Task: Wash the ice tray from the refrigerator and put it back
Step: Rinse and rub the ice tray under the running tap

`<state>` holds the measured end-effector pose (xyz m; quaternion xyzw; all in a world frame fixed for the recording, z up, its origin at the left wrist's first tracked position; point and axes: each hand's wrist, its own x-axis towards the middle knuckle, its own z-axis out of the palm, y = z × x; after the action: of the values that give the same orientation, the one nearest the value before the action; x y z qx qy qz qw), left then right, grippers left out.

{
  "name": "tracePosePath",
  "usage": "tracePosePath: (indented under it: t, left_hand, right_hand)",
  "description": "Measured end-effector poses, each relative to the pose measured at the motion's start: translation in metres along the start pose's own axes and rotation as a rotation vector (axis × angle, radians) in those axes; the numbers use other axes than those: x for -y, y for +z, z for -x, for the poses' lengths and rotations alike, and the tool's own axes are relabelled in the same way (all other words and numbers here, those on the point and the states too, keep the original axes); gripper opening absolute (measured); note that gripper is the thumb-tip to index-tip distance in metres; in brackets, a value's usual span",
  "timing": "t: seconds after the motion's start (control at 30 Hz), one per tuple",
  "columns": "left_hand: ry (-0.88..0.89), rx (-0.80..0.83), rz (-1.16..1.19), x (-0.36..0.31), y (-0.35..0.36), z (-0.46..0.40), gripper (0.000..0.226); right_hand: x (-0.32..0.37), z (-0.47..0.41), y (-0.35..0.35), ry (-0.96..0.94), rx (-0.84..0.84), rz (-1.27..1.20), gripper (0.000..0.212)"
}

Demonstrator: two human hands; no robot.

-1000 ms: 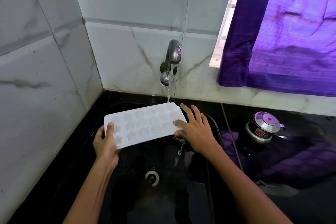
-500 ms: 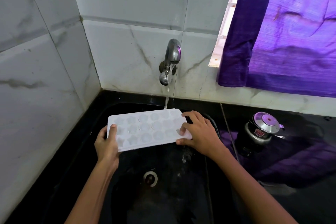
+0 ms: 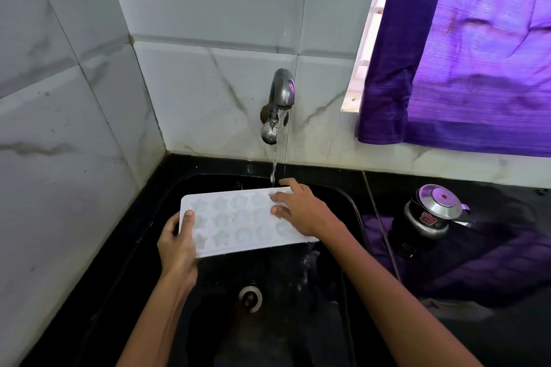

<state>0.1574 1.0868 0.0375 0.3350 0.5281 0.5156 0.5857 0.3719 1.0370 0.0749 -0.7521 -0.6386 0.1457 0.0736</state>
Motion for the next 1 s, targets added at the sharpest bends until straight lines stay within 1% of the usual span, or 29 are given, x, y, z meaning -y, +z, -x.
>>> tracePosePath:
  t: [0.17, 0.37, 0.47, 0.63, 0.83, 1.0]
  left_hand:
    - [-0.012, -0.01, 0.008, -0.001, -0.002, 0.0, 0.034]
    - [-0.031, -0.003, 0.029, 0.001, -0.005, 0.0, 0.038]
    - [-0.033, -0.003, 0.031, 0.002, -0.005, 0.0, 0.037]
    - [-0.036, 0.011, 0.028, 0.004, -0.004, 0.002, 0.037]
    - [-0.035, 0.007, 0.028, 0.003, -0.001, 0.0, 0.037]
    - [-0.023, 0.006, 0.028, 0.004, 0.003, 0.002, 0.035]
  right_hand:
    - [0.005, -0.009, 0.0, 0.012, -0.023, 0.058, 0.031]
    - [0.006, -0.012, 0.002, -0.011, -0.061, 0.138, 0.032]
    - [0.006, -0.01, 0.001, -0.005, -0.061, 0.131, 0.033]
    - [0.005, -0.011, 0.003, 0.019, -0.098, 0.152, 0.027]
    - [0.004, -0.013, 0.007, -0.008, -0.14, 0.21, 0.036]
    - [0.005, -0.011, 0.002, 0.018, -0.127, 0.232, 0.027]
